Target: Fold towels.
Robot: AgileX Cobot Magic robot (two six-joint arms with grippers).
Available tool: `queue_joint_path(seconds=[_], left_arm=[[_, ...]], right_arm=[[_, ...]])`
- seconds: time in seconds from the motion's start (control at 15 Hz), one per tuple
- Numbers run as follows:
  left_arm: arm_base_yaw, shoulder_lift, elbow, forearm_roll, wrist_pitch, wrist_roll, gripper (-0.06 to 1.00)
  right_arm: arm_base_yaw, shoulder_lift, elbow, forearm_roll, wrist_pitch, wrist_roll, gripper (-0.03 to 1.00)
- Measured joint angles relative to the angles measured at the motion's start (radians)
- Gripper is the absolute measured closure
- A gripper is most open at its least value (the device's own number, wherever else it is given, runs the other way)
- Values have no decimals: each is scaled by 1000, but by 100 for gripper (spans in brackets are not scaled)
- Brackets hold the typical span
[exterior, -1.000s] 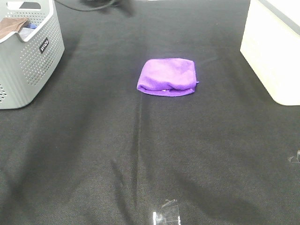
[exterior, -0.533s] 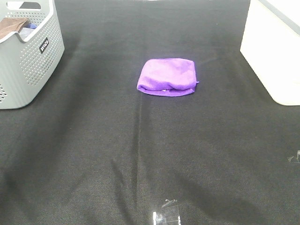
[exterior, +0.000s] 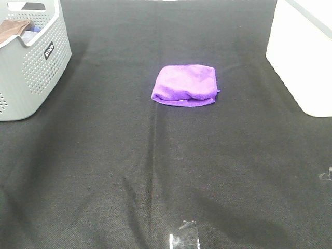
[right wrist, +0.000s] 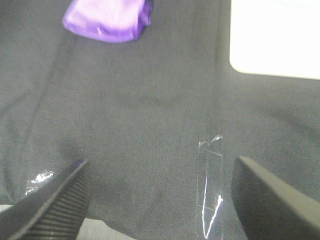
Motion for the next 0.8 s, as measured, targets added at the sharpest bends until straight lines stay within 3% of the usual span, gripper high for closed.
queue_joint_path(seconds=[0.07, 0.27, 0.53, 0.8], left_arm=[[0, 0, 0, 0, 0, 0, 24], [0, -342, 309, 21, -59, -10, 24], [0, -819, 592, 43, -88, -10, 24], [0, -1153, 688, 34, -28, -10, 24]], right_arm=[[0, 0, 0, 0, 0, 0, 21], [0, -183, 113, 0, 1, 0, 21], [0, -396, 293, -7, 2, -15, 21], [0, -610, 457, -7, 2, -39, 21]])
